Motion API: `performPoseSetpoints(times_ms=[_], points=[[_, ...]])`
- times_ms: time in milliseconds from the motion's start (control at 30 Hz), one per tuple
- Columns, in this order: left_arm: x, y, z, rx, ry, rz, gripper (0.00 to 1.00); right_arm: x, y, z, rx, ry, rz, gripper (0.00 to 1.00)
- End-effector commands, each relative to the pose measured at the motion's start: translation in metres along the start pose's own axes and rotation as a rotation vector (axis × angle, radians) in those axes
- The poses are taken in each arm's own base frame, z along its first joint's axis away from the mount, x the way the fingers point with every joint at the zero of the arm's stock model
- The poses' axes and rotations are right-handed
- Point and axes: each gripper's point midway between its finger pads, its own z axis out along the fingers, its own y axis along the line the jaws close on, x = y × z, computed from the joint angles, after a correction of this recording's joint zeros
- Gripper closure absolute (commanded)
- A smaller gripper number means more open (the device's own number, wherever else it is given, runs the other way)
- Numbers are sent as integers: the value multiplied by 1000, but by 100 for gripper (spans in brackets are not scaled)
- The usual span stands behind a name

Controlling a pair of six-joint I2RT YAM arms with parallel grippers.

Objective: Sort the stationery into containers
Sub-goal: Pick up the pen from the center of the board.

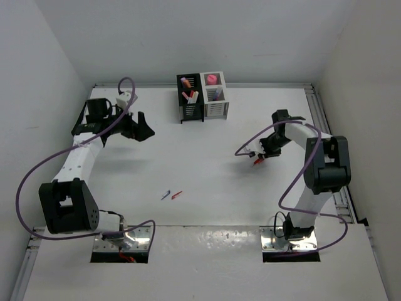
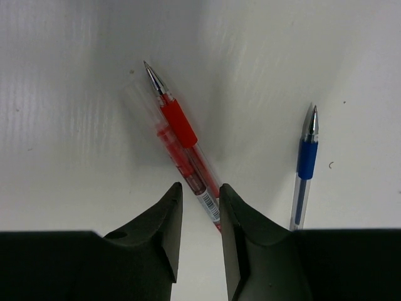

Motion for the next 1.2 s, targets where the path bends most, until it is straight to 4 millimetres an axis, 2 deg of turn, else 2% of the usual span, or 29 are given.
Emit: performPoseSetpoints(times_ms=[0, 567, 967, 1167], points=[[-18, -2, 1, 10, -32, 59, 1, 1, -7, -2, -5, 11, -65, 71], [-17, 4, 6, 6, -18, 48, 1, 10, 6, 15, -102, 38, -75, 74], [-17, 3, 6, 8, -19, 45, 1, -4, 59, 23, -239, 44, -173, 76], [-17, 1, 4, 6, -21, 47, 1, -27, 79, 25, -268, 42, -224, 75]])
